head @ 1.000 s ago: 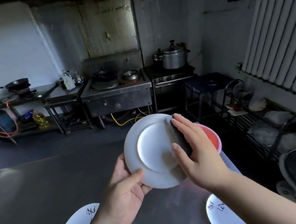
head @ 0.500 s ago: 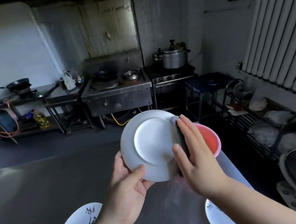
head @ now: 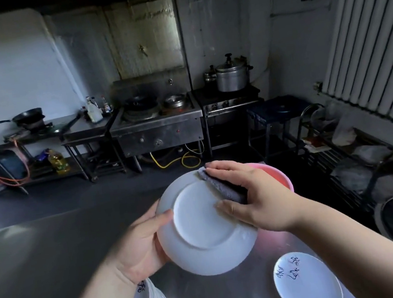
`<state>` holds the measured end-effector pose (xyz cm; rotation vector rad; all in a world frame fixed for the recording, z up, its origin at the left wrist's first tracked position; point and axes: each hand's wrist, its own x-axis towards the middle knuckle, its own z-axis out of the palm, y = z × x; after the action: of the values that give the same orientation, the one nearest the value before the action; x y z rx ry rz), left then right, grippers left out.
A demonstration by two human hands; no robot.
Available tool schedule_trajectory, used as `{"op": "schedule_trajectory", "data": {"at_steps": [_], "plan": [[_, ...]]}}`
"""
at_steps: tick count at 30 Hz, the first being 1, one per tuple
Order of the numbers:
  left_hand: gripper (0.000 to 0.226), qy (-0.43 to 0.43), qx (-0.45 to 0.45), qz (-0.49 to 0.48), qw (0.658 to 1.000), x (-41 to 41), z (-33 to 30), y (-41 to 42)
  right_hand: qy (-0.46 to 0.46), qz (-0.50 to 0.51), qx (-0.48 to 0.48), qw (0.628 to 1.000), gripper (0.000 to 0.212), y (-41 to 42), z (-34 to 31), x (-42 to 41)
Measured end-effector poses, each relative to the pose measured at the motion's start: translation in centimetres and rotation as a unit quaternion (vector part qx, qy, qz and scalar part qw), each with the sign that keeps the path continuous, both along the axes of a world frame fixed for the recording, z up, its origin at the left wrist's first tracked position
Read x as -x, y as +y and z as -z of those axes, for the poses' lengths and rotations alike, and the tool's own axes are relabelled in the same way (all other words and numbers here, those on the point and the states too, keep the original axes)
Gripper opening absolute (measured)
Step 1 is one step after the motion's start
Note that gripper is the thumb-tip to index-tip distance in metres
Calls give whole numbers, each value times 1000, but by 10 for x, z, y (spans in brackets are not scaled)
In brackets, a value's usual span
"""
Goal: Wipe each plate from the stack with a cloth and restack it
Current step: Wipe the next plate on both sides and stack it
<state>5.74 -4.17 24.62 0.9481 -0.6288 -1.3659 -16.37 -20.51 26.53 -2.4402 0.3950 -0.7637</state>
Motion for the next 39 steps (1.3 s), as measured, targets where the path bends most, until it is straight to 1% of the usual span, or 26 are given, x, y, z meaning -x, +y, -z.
{"op": "schedule_trajectory", "data": {"at_steps": [2,3,4,6,7,10,11,13,15,16,19,21,23,24,25,26,28,30,32,34,35,37,39], "plan": [[51,9,34,-13,999,4,3,1,-10,18,48,999,66,2,1,-4],[51,14,53,-20,998,7,5,2,-27,45,63,997,66,8,8,-5],[51,14,69,-32,997,12,5,3,-53,81,63,993,67,18,18,-6],[50,22,96,-57,994,21,8,5,-110,148,27,982,70,46,45,-8],[50,26,99,-74,992,26,10,6,-124,164,14,979,74,60,58,-8],[47,23,100,-114,988,41,10,9,-101,163,21,981,82,75,74,-8],[46,27,101,-115,988,45,9,9,-97,167,13,981,80,67,67,-9],[45,38,108,-117,986,55,8,10,-106,169,-24,980,69,45,44,-12],[49,53,122,-131,982,63,6,8,-130,163,-48,977,60,26,23,-14],[51,64,130,-139,980,66,4,6,-139,164,-48,975,59,25,19,-15],[52,77,147,-158,973,76,1,0,-168,193,-91,963,65,55,41,-18],[52,77,134,-162,975,81,1,-1,-216,189,-128,949,69,85,59,-17],[60,48,133,-142,980,85,4,1,-257,202,-122,937,68,87,61,-14],[64,28,134,-126,983,83,4,3,-262,212,-127,933,65,77,54,-12],[64,22,129,-111,985,79,1,5,-255,215,-141,932,63,65,43,-10],[62,35,118,-99,987,72,-4,7,-242,199,-153,937,61,52,32,-7],[50,56,94,-74,991,56,-13,10,-202,138,-172,954,61,31,13,-1],[44,17,76,-53,996,44,-18,14,-157,102,-166,968,62,19,2,3],[48,-17,75,-49,996,41,-16,15,-139,110,-117,977,63,17,3,5],[53,-19,87,-57,994,46,-8,17,-150,149,-67,975,62,30,20,5],[55,-14,98,-64,993,49,-4,17,-154,175,-59,971,64,42,35,2],[56,-4,115,-93,989,56,3,15,-147,197,-67,967,77,74,67,-3],[55,4,125,-125,984,63,10,12,-127,181,-57,974,86,98,92,-8]]}}
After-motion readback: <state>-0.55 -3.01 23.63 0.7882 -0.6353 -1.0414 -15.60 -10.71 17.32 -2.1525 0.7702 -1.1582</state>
